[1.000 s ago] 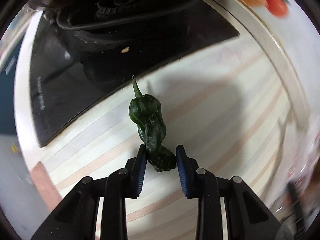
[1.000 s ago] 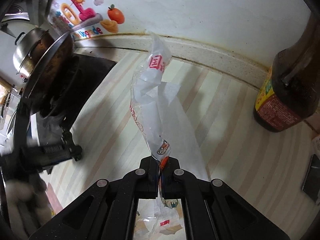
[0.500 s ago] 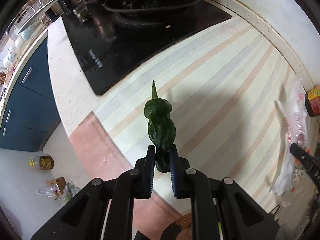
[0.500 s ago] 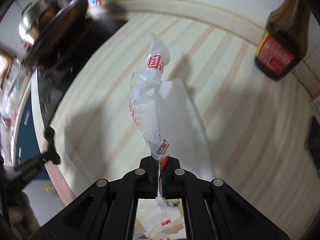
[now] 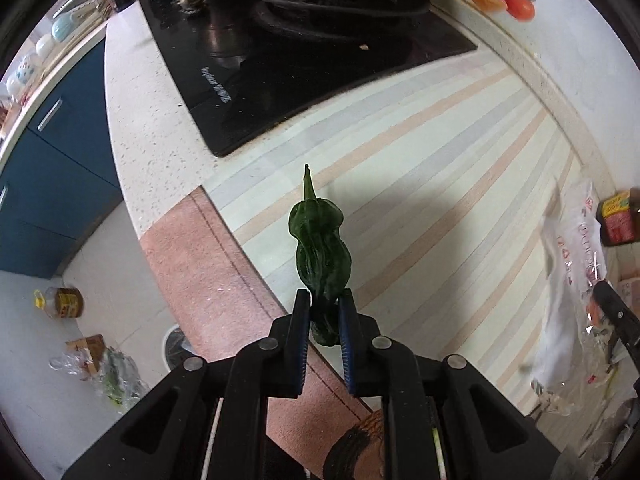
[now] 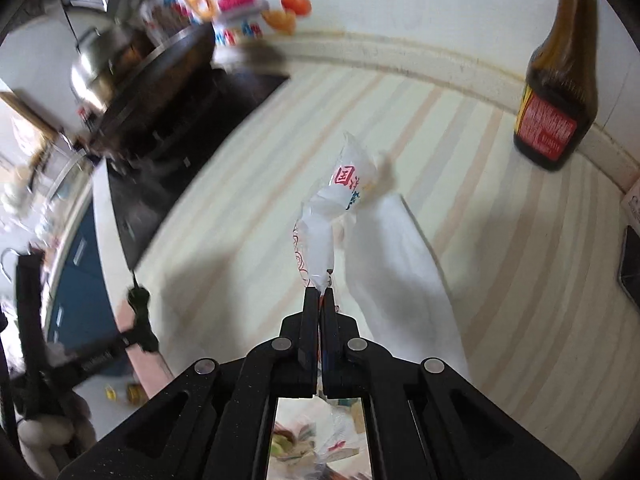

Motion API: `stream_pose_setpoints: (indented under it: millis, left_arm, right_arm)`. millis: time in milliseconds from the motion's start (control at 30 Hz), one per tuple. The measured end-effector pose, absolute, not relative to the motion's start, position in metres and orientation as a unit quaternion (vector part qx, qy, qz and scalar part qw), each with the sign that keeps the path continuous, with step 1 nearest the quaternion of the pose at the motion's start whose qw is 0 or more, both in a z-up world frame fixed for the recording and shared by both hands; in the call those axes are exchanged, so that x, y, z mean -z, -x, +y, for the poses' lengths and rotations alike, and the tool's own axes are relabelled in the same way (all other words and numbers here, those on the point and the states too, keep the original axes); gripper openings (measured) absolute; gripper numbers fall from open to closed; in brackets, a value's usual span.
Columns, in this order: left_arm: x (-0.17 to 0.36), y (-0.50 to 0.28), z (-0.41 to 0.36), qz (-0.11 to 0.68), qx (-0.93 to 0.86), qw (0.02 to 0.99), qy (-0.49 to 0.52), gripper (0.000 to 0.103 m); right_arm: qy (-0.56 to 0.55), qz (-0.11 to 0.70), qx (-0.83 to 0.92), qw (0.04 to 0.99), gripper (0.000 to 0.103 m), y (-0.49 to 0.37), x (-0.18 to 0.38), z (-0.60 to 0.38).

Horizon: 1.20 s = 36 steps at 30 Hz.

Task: Collect trash
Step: 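Lift the plastic bag and green pepper and carry them down over the bin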

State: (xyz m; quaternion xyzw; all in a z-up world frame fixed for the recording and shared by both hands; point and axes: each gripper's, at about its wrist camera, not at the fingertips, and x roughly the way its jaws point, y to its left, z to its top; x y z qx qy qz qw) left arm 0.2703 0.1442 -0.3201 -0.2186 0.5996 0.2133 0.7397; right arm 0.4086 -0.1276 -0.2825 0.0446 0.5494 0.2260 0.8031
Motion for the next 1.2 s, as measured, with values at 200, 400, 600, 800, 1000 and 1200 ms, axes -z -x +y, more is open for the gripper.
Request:
stream_pose_setpoints:
  millis: [200,400,600,800,1000,1200]
  left_arm:
    - [0.317,-0.253,0.18,0.564,-0.177,0.734,0.335,0.014]
    - [0.337,-0.252,0.192,0.559,-0.161,0.712,0.393,0.036]
    - [0.359,-0.281,0.177,0.608,-0.157,0.686,0.367,0.037]
    - [0.341,-0.302,0.155,0.614,-0.173,0.724,0.264,0.023]
    - [0.291,-0.249,0.171,0.559,-0.197,0.762,0.262,0.022]
    - [0.261,-0.147,0.215,0.514,-0.271,0.762,0.285,0.022]
  right_arm:
    - [-0.066,0.525,-0.26,0.808,0.0,-0.408,0.258,-0.117]
    - [-0.087,0.536,-0.269,0.796,0.0,-0.412,0.269,-0.105]
    - [-0.079,0.546,-0.271,0.789,0.0,-0.414,0.279,-0.092]
    - [-0.066,0.544,-0.271,0.791,0.0,-0.415,0.277,-0.085]
    - [-0.058,0.545,-0.31,0.777,0.0,-0.392,0.261,-0.064]
    - [-0.051,0.568,-0.397,0.72,0.0,-0.332,0.256,0.002]
